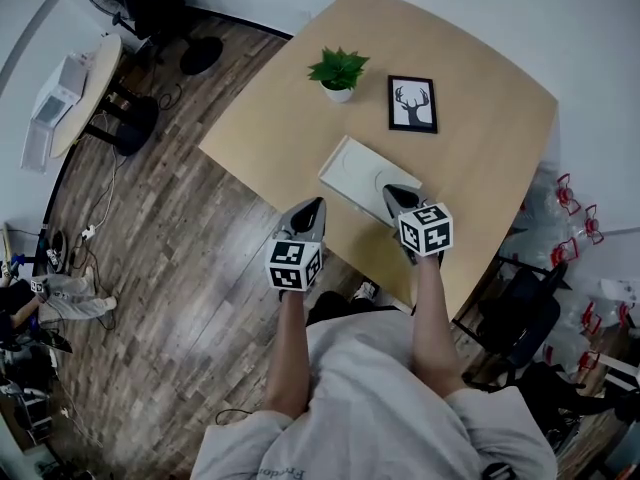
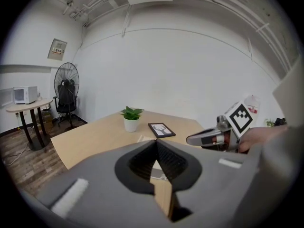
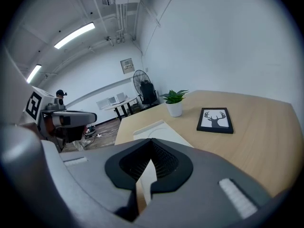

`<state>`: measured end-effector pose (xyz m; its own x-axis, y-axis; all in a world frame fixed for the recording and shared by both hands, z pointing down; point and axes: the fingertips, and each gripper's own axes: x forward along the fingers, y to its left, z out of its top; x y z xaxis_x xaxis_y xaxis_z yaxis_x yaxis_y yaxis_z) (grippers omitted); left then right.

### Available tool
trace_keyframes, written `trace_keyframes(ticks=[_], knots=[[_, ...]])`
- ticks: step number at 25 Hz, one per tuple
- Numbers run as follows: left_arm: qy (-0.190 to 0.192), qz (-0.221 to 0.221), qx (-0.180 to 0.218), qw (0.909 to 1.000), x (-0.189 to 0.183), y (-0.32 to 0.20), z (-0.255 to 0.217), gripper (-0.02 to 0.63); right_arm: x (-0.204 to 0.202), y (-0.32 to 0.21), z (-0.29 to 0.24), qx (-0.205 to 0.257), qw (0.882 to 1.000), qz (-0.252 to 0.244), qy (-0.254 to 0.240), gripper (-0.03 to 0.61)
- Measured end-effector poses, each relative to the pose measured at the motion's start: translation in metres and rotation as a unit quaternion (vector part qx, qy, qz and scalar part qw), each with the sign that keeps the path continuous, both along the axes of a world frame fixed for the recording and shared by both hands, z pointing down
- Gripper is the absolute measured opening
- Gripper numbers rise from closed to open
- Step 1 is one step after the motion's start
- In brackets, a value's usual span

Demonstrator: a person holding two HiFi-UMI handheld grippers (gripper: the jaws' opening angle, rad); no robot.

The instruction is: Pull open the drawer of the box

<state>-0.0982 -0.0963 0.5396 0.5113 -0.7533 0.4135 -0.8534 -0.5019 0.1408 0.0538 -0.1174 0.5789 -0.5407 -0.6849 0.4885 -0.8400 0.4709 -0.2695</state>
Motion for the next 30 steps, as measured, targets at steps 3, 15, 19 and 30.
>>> trace_keyframes(ticks=[3,15,19,30], knots=[[0.002,-0.005,-0.003,1.0,-0.003,-0.003,0.003,0.054,0.003,0.001,0.008,-0.006,1.0,-0.002,0.009,0.002],[-0.036,0.036,-0.038,0.998,0.011,-0.023,0.052,0.054,0.017,-0.008,0.041,-0.037,0.998,-0.022,0.045,0.002],[-0.028,0.043,-0.066,0.9965,0.021,-0.024,0.073,0.054,0.01,0.002,0.053,-0.055,0.994,-0.055,0.081,0.002],[-0.006,0.05,-0.086,0.995,0.029,-0.012,0.1,0.054,0.031,-0.017,0.06,-0.047,0.973,-0.155,0.164,0.002]])
